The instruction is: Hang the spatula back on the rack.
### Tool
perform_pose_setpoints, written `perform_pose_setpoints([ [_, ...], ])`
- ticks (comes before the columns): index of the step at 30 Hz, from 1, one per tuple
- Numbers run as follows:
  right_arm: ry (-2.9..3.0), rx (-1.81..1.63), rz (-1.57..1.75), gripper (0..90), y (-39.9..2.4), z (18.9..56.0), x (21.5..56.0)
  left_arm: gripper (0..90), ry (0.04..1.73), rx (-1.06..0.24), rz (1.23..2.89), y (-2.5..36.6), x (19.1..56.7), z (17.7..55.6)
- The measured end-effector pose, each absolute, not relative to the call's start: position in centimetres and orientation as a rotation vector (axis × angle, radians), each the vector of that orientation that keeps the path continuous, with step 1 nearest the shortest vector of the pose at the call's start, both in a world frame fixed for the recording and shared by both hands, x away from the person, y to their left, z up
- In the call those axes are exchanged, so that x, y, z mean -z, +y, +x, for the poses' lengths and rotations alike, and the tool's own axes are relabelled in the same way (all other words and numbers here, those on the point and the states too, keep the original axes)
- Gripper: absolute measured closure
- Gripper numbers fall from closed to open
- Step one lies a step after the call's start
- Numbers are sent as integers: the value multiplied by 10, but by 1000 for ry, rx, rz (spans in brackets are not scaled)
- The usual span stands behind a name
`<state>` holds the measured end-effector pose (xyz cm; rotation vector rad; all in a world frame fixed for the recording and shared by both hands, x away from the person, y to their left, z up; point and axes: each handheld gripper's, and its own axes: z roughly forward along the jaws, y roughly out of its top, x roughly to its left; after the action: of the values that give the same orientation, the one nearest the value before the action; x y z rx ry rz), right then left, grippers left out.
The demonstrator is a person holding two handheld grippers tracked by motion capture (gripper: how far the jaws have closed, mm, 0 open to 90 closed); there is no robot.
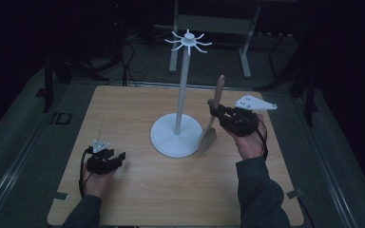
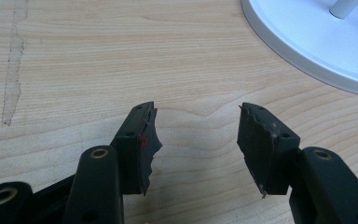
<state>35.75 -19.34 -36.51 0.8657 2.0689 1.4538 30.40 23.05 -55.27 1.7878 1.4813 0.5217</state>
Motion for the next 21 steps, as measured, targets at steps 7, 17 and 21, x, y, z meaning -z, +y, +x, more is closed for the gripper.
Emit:
perform_pose_setpoints([
  [7,2069,-1445,861,759,-192,360,359,472,1482,-522,1787,231,553,304],
  [17,2070,-1437,861,759,-189,364,353,472,1482,-522,1787,231,553,304],
  [21,2073,-1435,863,759,-188,366,352,472,1483,-521,1784,231,553,304],
])
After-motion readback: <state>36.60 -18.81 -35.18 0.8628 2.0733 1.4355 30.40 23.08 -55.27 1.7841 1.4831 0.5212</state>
